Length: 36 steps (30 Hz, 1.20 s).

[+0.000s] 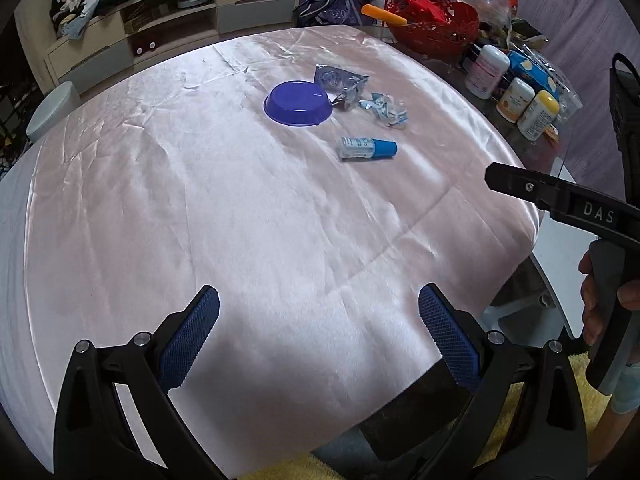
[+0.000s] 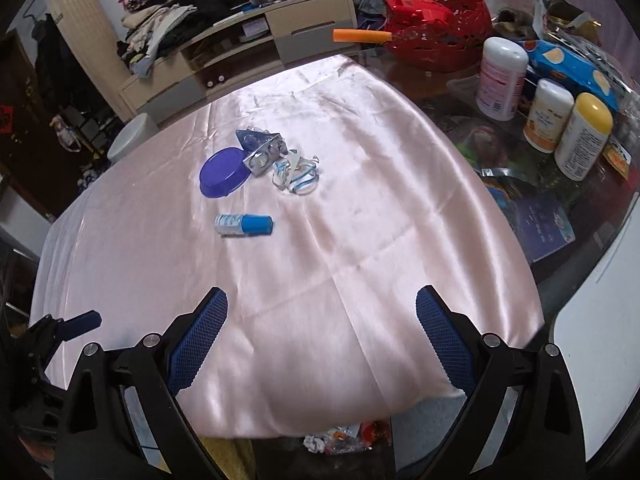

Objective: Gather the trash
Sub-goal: 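Grasp the clear-blue plastic packaging with the right gripper while the left gripper grasps the blue-capped bottle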

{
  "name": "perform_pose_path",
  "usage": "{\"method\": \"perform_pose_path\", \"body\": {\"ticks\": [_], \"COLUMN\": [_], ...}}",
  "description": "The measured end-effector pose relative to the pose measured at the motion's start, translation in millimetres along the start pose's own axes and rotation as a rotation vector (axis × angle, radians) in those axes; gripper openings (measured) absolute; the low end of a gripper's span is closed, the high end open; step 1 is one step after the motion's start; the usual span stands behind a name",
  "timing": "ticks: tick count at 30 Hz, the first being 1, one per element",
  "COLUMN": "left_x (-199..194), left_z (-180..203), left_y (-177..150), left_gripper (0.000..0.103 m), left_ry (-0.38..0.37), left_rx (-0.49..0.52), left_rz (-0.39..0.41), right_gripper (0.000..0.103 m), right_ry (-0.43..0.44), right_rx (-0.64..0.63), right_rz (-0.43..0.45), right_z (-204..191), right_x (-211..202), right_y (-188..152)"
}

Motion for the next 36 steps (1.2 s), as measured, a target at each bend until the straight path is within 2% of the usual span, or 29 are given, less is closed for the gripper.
{"method": "perform_pose_path", "body": {"ticks": [2, 6, 11, 18, 19, 21, 24, 29, 32, 34, 36], "left_x": [8, 26, 48, 78, 81, 87, 93, 102, 103, 102, 101], "left_z": [-1, 1, 13, 26, 28, 30, 35, 46, 49, 49, 48], "left_y": [11, 30, 50, 68, 70, 74, 80, 89, 94, 97, 98], "left_gripper": [0.095, 0.095, 0.095, 0.095, 0.095, 0.095, 0.095, 0.094, 0.083, 0.068, 0.058], "left_ry": [0.003, -0.007, -0.029, -0.052, -0.054, -0.057, -0.057, -0.059, -0.033, -0.019, -0.013], "left_rx": [-0.003, -0.016, -0.012, -0.002, -0.003, -0.002, 0.006, 0.022, 0.041, 0.042, 0.04], "left_rz": [-0.003, -0.006, -0.011, -0.023, -0.024, -0.024, -0.015, -0.004, 0.015, 0.027, 0.028], "right_gripper": [0.094, 0.082, 0.074, 0.064, 0.061, 0.04, 0.017, 0.013, 0.013, 0.013, 0.013], "right_ry": [0.011, 0.03, 0.044, 0.058, 0.056, 0.043, 0.045, 0.047, 0.049, 0.05, 0.047], "right_rx": [-0.004, -0.001, -0.003, -0.059, -0.07, -0.094, -0.097, -0.084, -0.075, -0.072, -0.071], "right_rz": [-0.008, -0.013, -0.016, -0.035, -0.034, -0.03, -0.037, -0.034, -0.032, -0.031, -0.029], "right_z": [-4, -8, -10, -22, -23, -23, -18, -3, 2, 5, 8], "right_x": [16, 46, 74, 100, 103, 105, 107, 103, 98, 94, 89], "right_y": [13, 36, 58, 73, 74, 78, 82, 82, 78, 75, 72]}}
Point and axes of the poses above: each gripper's, at about its wrist camera, not at the fingertips, and x roughly the way its jaws point, z to its right, y to its top, the point moved 10 cm from there along x, roughly the way its jaws point, and after that the axes turned 1 degree about -y, right-handed, at the moved point
